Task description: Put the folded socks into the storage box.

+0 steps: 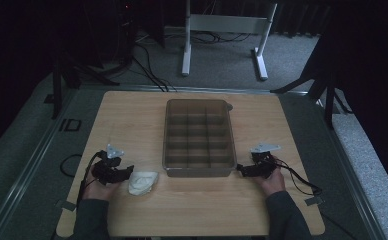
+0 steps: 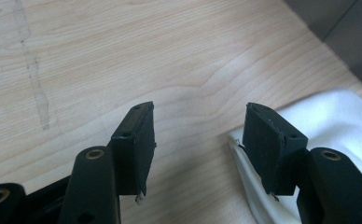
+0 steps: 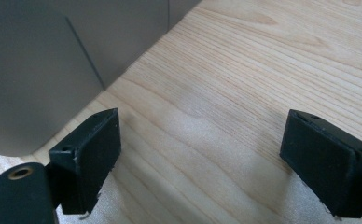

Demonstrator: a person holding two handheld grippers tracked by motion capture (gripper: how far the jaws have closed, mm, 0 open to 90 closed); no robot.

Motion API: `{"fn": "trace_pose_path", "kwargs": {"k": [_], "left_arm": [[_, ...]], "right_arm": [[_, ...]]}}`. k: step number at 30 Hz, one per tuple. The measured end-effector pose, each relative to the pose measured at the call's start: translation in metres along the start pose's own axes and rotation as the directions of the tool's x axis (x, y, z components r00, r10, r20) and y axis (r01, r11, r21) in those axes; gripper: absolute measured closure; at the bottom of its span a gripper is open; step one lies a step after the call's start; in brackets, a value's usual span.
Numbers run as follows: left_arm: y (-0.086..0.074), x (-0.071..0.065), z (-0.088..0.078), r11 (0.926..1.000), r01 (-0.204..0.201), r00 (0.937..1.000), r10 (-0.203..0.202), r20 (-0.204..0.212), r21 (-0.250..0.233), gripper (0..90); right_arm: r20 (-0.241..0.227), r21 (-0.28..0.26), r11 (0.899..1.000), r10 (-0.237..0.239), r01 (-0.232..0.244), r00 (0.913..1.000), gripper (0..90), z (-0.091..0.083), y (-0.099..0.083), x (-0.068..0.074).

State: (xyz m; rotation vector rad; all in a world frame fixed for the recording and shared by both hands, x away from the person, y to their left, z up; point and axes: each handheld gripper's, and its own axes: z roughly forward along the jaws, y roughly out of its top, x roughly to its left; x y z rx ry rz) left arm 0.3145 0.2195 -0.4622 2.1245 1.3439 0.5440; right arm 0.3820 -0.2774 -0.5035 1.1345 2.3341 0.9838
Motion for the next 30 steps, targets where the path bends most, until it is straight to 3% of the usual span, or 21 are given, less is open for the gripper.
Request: {"fn": "trace_pose_path", "kwargs": {"k": [19,30], "left_arm": [[-0.028,-0.014,-0.02,0.9984,-0.043,0.9991,0.043,-0.007,0.036,43.9],[-0.042,-0.034,-0.03,0.9947,-0.09,0.9949,0.088,0.049,0.049,43.6]], "right_arm": [[0.001,0.0,1.0,0.001,-0.001,1.0,12.1,0.0,0.0,0.0],[0.001,0.0,1.0,0.001,-0.001,1.0,12.0,0.0,0.0,0.0]]}}
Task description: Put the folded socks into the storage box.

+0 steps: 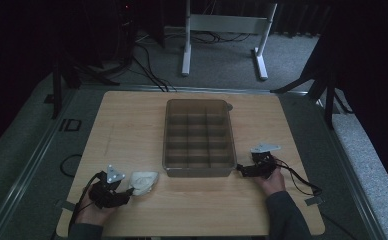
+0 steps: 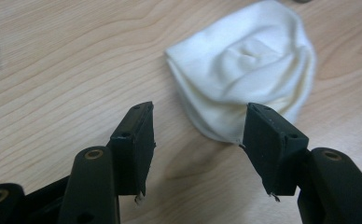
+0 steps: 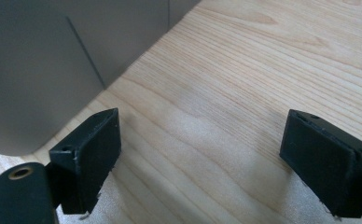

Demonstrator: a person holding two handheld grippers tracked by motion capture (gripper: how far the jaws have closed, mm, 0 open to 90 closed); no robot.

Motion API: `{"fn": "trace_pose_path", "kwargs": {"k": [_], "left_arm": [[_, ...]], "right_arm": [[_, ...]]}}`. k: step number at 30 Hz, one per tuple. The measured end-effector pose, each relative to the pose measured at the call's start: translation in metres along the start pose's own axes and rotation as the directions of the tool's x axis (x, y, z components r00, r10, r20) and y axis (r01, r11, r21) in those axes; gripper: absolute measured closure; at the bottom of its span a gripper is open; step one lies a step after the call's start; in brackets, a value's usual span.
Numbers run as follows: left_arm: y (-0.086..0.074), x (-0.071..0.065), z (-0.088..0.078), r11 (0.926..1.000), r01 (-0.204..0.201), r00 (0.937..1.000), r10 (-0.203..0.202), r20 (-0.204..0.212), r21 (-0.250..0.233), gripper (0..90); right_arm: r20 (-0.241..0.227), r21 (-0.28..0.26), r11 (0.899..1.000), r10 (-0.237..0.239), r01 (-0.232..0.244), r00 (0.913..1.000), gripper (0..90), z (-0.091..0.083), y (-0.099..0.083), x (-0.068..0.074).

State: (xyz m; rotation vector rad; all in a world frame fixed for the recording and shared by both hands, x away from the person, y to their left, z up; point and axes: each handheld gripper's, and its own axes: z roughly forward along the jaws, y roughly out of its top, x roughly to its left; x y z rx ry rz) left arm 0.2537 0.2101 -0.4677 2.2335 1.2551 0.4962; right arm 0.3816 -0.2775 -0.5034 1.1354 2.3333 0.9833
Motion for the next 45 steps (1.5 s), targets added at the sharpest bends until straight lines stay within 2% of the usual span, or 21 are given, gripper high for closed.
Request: {"fn": "trace_pose_path", "kwargs": {"k": [4,6,10,17,22,26,32,33,34,36,38,39,45], "left_arm": [[0.002,-0.007,0.001,0.9998,-0.018,0.9998,0.018,0.01,0.002,43.6],[0.005,-0.013,0.005,0.9988,-0.046,0.9989,0.046,0.011,0.017,43.0],[0.008,-0.019,0.01,0.998,-0.06,0.9982,0.059,0.013,0.022,42.4],[0.014,-0.021,0.016,0.9982,-0.057,0.9982,0.057,0.02,0.019,42.2],[0.023,-0.023,0.022,0.9973,-0.07,0.9972,0.07,0.027,0.021,41.9],[0.031,-0.024,0.015,0.9954,-0.095,0.995,0.095,0.032,0.011,41.3],[0.044,-0.018,0.001,0.9945,-0.103,0.9937,0.104,0.042,-0.023,41.5],[0.051,-0.016,-0.002,0.993,-0.115,0.9922,0.116,0.044,-0.026,41.6],[0.051,-0.016,-0.002,0.993,-0.115,0.9922,0.116,0.044,-0.026,41.6],[0.059,-0.014,-0.004,0.9899,-0.14,0.989,0.141,0.046,-0.022,41.6],[0.059,-0.014,-0.004,0.9899,-0.14,0.989,0.141,0.046,-0.022,41.6],[0.067,-0.011,-0.003,0.9871,-0.159,0.9857,0.16,0.053,-0.014,41.7],[0.073,-0.009,0.004,0.9802,-0.197,0.9773,0.194,0.084,0.021,41.8]], "right_arm": [[0.0,0.0,1.0,0.0,0.0,1.0,12.0,0.0,0.0,0.0],[0.0,0.0,1.0,0.0,0.0,1.0,12.1,0.0,0.0,0.0],[0.0,0.0,1.0,0.0,0.0,1.0,12.1,0.0,0.0,0.0],[0.0,0.0,1.0,0.0,0.0,1.0,12.1,0.0,0.0,0.0],[0.0,0.0,1.0,0.0,0.0,1.0,12.0,0.0,0.0,0.0],[0.0,0.001,1.0,-0.001,0.001,1.0,12.0,0.0,0.0,0.0],[0.0,0.0,1.0,0.001,-0.001,1.0,12.1,0.0,0.0,0.0],[0.0,0.0,1.0,0.001,-0.001,1.0,12.0,0.0,0.0,0.0],[0.0,0.0,1.0,0.001,-0.001,1.0,12.0,0.0,0.0,0.0],[0.0,0.0,1.0,0.003,-0.003,1.0,12.0,0.0,0.0,0.0],[0.0,0.0,1.0,0.003,-0.003,1.0,12.0,0.0,0.0,0.0],[0.0,0.0,1.0,0.003,-0.003,1.0,12.1,0.0,0.0,0.0],[0.0,0.0,1.0,0.003,-0.003,1.0,12.1,0.0,0.0,0.0]]}}
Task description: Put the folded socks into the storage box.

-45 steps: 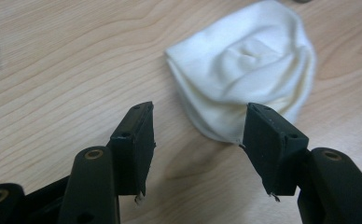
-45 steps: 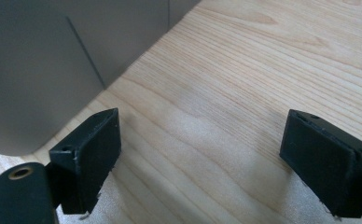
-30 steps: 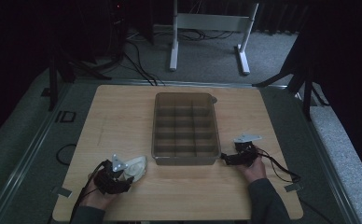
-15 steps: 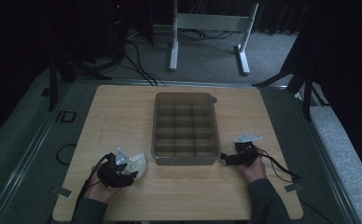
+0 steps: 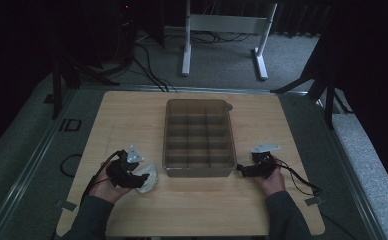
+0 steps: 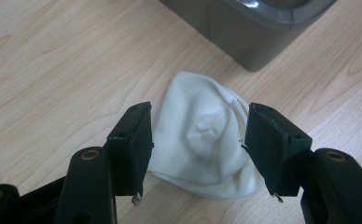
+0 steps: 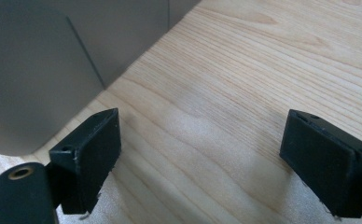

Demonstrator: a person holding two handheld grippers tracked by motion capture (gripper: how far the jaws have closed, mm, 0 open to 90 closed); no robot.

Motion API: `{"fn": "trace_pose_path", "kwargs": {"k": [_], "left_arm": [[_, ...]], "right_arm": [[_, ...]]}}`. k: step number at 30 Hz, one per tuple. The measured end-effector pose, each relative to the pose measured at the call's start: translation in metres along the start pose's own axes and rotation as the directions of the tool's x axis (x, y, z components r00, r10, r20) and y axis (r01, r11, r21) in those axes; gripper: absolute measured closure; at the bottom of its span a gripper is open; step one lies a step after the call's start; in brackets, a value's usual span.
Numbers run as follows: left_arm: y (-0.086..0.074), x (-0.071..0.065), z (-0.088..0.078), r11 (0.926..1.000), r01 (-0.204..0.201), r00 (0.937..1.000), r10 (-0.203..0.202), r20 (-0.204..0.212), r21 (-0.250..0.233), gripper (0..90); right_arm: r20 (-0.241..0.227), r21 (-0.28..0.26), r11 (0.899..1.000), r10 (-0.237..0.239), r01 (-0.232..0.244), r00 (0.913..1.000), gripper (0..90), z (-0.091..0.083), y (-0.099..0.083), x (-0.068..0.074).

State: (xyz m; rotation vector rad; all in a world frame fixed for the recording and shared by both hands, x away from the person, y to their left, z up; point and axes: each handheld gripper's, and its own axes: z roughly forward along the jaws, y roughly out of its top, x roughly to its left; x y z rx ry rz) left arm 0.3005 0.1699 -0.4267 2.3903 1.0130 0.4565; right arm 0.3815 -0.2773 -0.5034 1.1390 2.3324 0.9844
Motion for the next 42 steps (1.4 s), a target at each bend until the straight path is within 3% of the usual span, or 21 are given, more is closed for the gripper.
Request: {"fn": "trace_pose_path", "kwargs": {"k": [7,19,31,39,42], "left_arm": [[0.002,0.003,0.011,0.998,-0.035,0.998,0.032,0.054,0.052,41.5],[0.005,0.006,0.024,0.9897,-0.091,0.9924,0.08,0.093,0.111,37.2],[0.0,0.009,0.039,0.9825,-0.111,0.9835,0.086,0.159,0.15,31.9],[0.0,0.011,0.048,0.9753,-0.139,0.9772,0.107,0.184,0.172,30.3],[0.0,0.013,0.052,0.9737,-0.133,0.9763,0.097,0.194,0.185,29.6]], "right_arm": [[0.0,-0.001,1.0,-0.002,0.002,1.0,12.1,0.0,0.0,0.0],[0.0,0.0,1.0,0.0,0.0,1.0,12.0,0.0,0.0,0.0],[0.0,0.001,1.0,0.0,0.0,1.0,12.0,0.0,0.0,0.0],[0.0,-0.001,1.0,0.0,0.0,1.0,12.1,0.0,0.0,0.0],[0.0,0.001,1.0,-0.001,0.001,1.0,12.0,0.0,0.0,0.0]]}}
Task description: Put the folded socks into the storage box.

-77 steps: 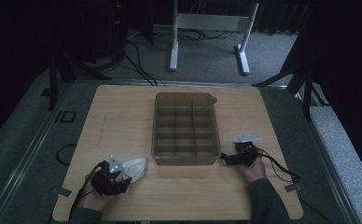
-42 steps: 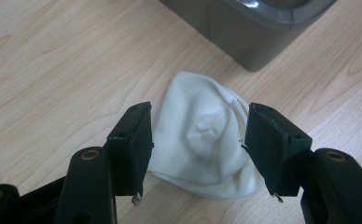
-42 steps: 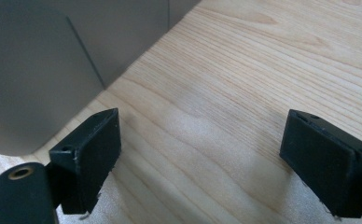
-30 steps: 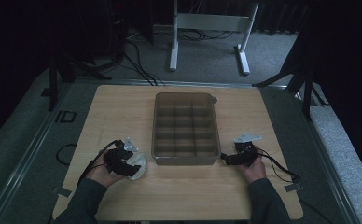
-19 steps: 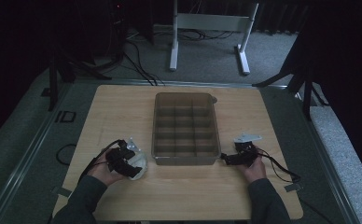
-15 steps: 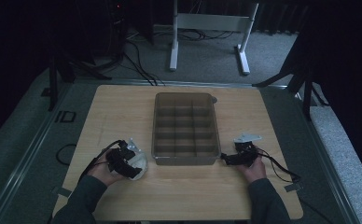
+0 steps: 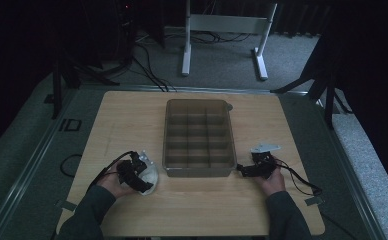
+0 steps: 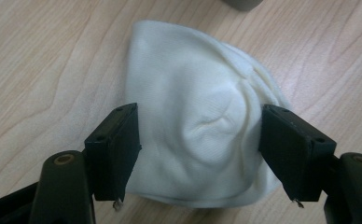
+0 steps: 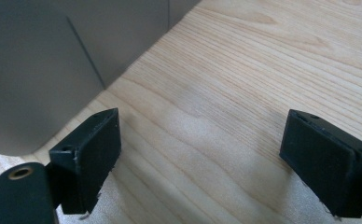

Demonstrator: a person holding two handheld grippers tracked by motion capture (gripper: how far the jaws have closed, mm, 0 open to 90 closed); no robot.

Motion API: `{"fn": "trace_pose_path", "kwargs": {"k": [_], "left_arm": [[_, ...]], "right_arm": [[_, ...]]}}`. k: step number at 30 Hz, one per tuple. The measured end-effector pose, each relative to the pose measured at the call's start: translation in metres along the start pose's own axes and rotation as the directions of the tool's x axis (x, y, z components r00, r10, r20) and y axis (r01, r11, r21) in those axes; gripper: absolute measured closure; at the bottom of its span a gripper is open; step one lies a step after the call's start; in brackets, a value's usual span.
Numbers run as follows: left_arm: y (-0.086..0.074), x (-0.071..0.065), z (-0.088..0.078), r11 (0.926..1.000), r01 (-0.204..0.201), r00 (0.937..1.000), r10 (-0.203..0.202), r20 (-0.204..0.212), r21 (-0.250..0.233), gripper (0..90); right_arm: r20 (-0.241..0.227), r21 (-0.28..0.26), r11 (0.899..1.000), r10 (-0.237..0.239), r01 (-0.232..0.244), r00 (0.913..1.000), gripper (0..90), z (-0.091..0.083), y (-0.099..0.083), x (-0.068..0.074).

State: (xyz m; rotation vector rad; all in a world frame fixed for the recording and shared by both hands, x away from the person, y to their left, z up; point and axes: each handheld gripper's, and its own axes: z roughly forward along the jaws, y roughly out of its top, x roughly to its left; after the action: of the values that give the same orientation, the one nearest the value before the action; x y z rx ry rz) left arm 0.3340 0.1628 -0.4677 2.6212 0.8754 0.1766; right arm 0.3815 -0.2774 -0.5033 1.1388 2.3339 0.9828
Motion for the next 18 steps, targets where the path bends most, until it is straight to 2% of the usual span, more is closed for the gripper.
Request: {"fn": "trace_pose_path", "kwargs": {"k": [10,18], "left_arm": [[0.0005,0.0056,0.006,0.9991,0.041,0.9987,-0.041,0.031,0.009,24.7],[0.0001,0.0072,0.007,0.9979,0.063,0.9966,-0.064,0.052,0.011,25.5]], "right_arm": [[0.001,0.0,1.0,0.0,0.0,1.0,12.0,0.0,0.0,0.0],[0.001,-0.001,1.0,0.0,0.0,1.0,12.1,0.0,-0.0001,0.0001]]}}
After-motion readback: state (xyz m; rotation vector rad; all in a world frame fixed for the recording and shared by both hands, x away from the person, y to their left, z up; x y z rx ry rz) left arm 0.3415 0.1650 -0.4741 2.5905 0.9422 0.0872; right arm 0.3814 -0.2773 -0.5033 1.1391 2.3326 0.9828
